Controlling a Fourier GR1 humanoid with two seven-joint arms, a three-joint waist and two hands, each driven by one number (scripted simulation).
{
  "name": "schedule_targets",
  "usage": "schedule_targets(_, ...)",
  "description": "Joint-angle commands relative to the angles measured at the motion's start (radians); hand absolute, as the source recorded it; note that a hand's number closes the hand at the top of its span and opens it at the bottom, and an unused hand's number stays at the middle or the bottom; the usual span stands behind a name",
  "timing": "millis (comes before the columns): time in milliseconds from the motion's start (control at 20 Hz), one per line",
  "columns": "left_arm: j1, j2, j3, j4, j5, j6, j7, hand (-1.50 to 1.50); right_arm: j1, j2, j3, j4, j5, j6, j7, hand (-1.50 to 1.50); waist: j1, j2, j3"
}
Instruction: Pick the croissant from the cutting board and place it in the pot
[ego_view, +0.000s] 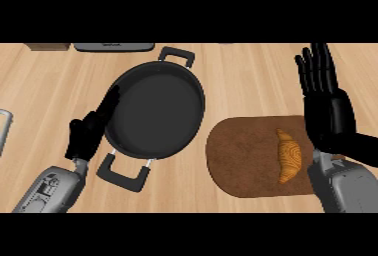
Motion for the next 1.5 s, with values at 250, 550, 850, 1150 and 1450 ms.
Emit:
schedule_targets(250,0.124,0.167,0.165,0.017,-0.033,0.121,0.007,0.0,0.397,-0.132,-0.18,0.196,0.151,-0.256,0.286,1.5,-0.002,-0.036,0.033)
schedule_targets(550,0.238,0.159,0.162,-0.014,-0.003,0.101,0.0,0.0,0.587,-0.299,-0.137,0.096,0.633,-0.517,0.145,-1.5,0.006,-0.049,0.031)
schedule_targets(850,0.272,0.173,0.182,-0.105,0.001,0.095,0.03,0.0,0.821,-0.237,-0.037,-0.282,0.877,-0.467,0.457,-1.5,0.023,-0.036,0.034)
schedule_targets(1150,0.257,0.172,0.174,-0.127,-0.015,0.092,0.06,0.0,0.717,-0.291,0.002,-0.47,1.008,-0.091,0.838,-1.5,0.047,-0.028,0.033)
schedule_targets(1450,0.24,0.164,0.164,-0.132,-0.019,0.069,0.057,0.0,0.507,-0.304,0.101,-0.392,0.962,0.249,1.101,-1.5,0.075,-0.02,0.033)
